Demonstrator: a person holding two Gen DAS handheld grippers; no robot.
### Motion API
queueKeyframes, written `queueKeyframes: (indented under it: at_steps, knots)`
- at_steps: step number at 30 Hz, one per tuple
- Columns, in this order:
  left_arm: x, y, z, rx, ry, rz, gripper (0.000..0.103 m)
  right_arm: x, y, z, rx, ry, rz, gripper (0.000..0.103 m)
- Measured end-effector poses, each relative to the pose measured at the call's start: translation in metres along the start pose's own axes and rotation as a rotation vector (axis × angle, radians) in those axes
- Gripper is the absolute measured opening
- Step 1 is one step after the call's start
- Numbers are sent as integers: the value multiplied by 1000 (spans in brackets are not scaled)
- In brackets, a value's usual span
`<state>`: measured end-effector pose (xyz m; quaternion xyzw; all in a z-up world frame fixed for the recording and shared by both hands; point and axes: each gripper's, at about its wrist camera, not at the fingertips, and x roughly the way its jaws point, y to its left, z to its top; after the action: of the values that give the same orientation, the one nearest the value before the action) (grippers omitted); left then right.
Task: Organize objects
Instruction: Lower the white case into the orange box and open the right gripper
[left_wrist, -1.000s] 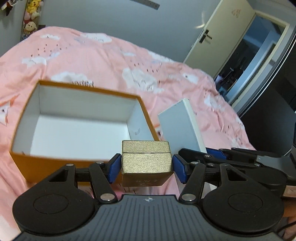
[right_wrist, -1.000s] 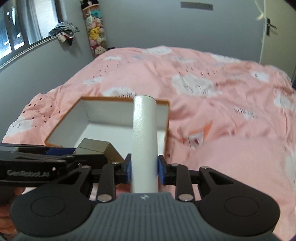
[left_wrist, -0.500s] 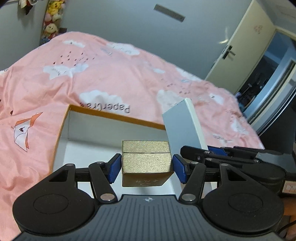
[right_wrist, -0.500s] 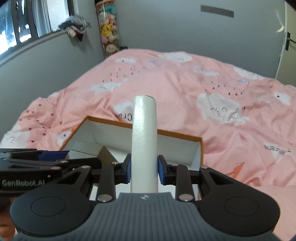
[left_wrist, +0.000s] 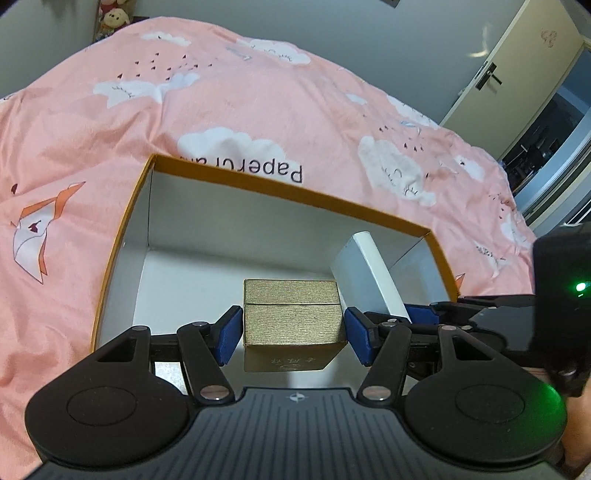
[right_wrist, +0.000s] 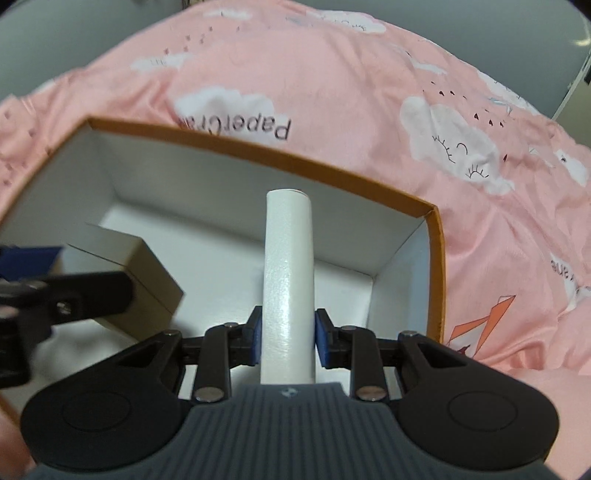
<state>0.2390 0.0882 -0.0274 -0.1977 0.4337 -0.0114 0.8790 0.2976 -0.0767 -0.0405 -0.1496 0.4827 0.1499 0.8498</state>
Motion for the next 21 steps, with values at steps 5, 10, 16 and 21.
queueKeyframes:
  at_steps: [5, 10, 16, 21]
  knots:
    - [5, 7, 0, -3, 7, 18, 69, 17, 14, 1, -87, 27, -96, 29]
    - [6, 13, -2, -9, 18, 20, 69, 37, 18, 1, -119, 106, -107, 30]
    - [8, 16, -2, -8, 32, 15, 69, 29, 9, 3, -66, 129, -19, 34]
    - [7, 18, -1, -6, 45, -4, 69, 16, 3, 7, -18, 138, 85, 38]
